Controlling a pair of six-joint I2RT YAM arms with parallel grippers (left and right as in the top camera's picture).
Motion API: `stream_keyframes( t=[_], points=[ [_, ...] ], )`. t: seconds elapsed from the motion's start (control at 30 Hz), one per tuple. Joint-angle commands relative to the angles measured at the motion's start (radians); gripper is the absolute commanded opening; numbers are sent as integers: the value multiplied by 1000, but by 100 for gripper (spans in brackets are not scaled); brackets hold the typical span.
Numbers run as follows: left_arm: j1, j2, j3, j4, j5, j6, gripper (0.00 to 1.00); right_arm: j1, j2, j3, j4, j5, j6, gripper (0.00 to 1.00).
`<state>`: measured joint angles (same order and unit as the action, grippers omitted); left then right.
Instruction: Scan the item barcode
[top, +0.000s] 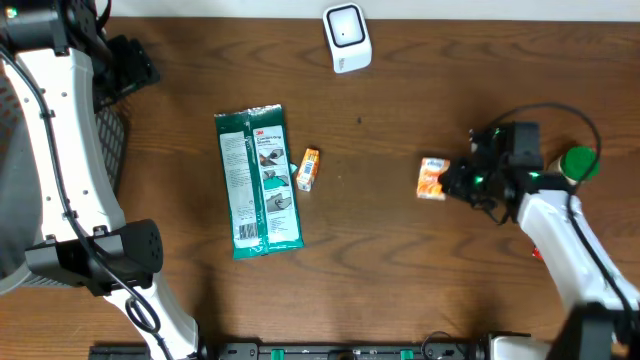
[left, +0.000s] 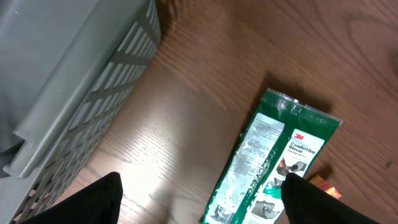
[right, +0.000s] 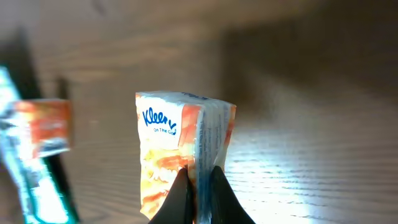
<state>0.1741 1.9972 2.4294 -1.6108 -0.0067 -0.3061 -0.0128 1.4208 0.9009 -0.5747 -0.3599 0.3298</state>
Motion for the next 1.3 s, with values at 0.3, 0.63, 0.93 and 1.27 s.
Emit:
stream_keyframes(
  t=[0.3, 0.63, 0.93, 1.27],
  points=[
    [4, 8, 4, -56, -13, 14, 82, 8, -135, 364, -497, 257, -97, 1],
    [4, 8, 4, -56, -13, 14, 82, 32, 122, 993, -958, 426, -99, 1],
    [4, 8, 4, -56, -13, 14, 82, 209, 480, 1448, -1051, 570, -128, 1],
    [4, 8, 4, -56, -13, 14, 82, 494, 718, 1548, -709, 1117, -467, 1]
  ],
)
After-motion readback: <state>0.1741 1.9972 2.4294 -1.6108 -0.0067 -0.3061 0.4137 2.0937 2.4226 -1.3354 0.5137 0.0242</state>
